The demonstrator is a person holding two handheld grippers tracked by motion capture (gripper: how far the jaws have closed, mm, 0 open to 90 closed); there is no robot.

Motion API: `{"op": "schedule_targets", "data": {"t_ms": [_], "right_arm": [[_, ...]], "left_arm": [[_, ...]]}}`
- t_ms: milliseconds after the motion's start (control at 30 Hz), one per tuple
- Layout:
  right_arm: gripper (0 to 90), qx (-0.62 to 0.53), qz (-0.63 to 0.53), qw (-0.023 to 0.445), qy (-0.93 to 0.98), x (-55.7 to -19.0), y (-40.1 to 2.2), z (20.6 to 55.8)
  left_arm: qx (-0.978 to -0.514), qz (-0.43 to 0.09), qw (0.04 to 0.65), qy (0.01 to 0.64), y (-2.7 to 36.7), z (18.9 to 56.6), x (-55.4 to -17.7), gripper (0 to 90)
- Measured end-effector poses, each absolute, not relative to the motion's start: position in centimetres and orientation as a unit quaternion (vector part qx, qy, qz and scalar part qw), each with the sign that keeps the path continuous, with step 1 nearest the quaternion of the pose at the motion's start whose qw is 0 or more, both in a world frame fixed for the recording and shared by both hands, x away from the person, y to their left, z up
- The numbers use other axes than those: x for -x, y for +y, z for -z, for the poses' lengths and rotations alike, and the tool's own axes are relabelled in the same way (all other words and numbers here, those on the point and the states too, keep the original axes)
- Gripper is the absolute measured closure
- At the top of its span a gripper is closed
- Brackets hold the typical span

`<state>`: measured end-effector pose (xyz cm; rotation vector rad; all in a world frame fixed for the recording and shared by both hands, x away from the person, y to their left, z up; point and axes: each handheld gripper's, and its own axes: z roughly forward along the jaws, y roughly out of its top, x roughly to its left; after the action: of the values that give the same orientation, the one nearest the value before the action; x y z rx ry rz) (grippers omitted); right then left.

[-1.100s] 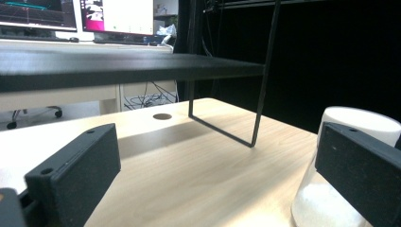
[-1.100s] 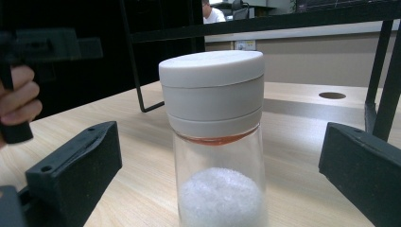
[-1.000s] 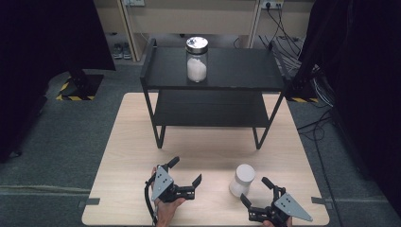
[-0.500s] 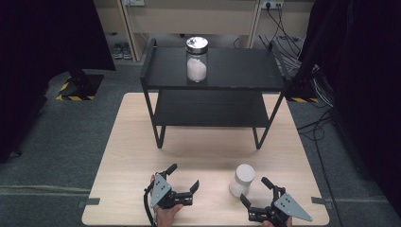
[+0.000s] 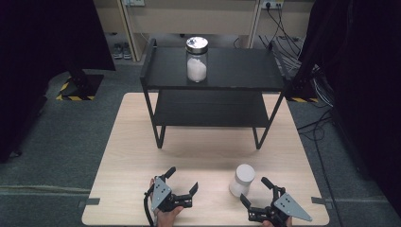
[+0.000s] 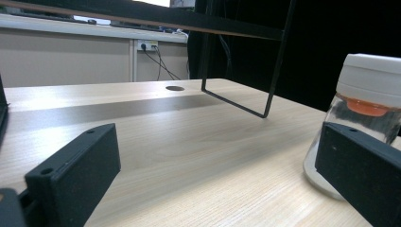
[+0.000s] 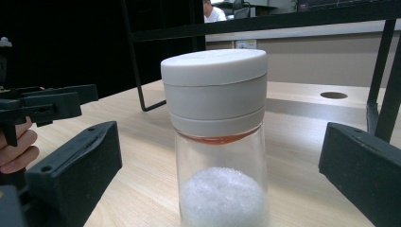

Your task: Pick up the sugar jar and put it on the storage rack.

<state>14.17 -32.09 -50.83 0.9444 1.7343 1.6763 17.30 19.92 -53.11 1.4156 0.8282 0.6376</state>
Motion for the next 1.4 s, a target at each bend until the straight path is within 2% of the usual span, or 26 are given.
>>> {"op": "schedule_targets", "data": {"t_ms": [1400], "right_arm": [[0.3,-0.349,-0.623,0.272,0.645,-14.15,-32.02,50.84]], "left_arm": [[-0.628,-0.279,0.634,0.353,19.86,53.25,-17.2,0.2]]}}
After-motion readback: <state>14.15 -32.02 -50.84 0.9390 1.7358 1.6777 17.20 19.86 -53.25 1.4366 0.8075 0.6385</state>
